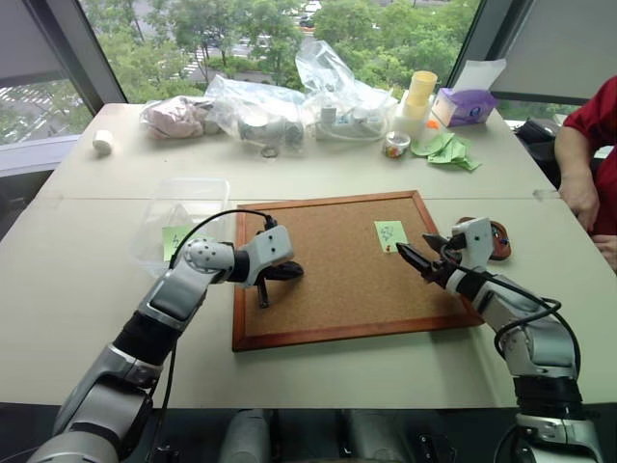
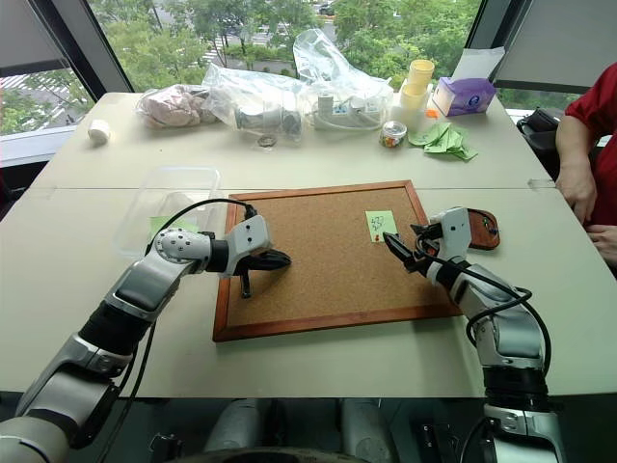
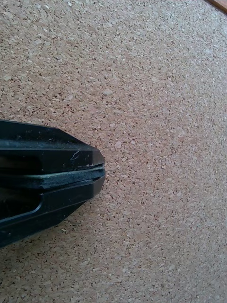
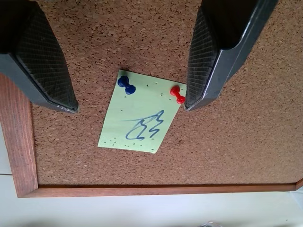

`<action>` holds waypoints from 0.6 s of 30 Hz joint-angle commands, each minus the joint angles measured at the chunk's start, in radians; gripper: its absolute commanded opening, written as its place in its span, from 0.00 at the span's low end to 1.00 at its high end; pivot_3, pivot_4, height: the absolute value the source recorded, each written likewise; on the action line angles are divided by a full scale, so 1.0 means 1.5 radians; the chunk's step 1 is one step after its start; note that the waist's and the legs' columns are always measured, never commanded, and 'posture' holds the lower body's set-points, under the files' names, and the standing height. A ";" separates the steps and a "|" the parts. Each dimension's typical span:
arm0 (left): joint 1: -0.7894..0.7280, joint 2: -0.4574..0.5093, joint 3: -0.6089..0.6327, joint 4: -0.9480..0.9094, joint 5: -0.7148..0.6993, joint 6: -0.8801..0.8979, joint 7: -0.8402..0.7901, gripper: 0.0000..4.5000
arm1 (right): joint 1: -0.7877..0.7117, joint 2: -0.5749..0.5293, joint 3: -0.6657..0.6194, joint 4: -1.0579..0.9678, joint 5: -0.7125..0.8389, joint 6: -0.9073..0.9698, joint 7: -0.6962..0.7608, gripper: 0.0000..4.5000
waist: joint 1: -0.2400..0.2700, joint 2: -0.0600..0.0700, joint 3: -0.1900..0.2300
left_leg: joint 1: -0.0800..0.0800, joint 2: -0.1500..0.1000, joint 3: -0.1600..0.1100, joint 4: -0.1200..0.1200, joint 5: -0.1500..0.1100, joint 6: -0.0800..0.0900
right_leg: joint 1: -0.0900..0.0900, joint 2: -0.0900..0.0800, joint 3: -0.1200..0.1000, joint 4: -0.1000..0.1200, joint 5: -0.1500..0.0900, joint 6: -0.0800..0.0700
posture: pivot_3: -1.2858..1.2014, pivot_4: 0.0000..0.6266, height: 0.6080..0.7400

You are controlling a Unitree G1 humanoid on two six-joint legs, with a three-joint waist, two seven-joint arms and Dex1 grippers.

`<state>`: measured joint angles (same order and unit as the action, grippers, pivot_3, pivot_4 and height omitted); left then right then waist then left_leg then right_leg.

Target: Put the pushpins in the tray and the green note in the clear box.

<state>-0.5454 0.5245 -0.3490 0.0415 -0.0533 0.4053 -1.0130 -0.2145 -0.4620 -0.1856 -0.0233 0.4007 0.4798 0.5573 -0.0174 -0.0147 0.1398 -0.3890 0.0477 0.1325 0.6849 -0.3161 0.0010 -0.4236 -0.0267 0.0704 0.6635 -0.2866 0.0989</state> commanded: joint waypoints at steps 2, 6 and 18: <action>0.012 0.000 -0.019 0.018 0.015 0.007 -0.004 0.00 | -0.016 -0.006 0.009 0.015 -0.020 -0.024 0.003 0.82 | 0.000 0.000 0.000 | 0.000 0.000 0.000 0.000 0.000 0.000 | 0.000 0.000 0.000 0.000 0.000 0.000 | 0.52 0.24 0.99; 0.012 0.000 -0.020 0.017 0.016 0.006 -0.003 0.00 | -0.022 0.000 0.011 0.039 -0.028 -0.035 0.004 0.64 | 0.000 0.000 0.000 | 0.000 0.000 0.000 0.000 0.000 0.000 | 0.000 0.000 0.000 0.000 0.000 0.000 | 0.52 0.24 0.99; 0.012 0.001 -0.020 0.017 0.017 0.008 -0.003 0.00 | -0.020 0.010 -0.002 0.034 -0.024 -0.054 -0.002 0.01 | 0.000 0.000 0.000 | 0.000 0.000 0.000 0.000 0.000 0.000 | 0.000 0.000 0.000 0.000 0.000 0.000 | 0.52 0.24 0.99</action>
<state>-0.5455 0.5236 -0.3479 0.0441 -0.0531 0.4039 -1.0125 -0.2367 -0.4529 -0.1664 0.0570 0.3551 0.4348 0.5554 -0.0175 -0.0147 0.1398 -0.3889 0.0478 0.1326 0.6850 -0.3158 0.0004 -0.4236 -0.0268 0.0704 0.6635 -0.2866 0.0990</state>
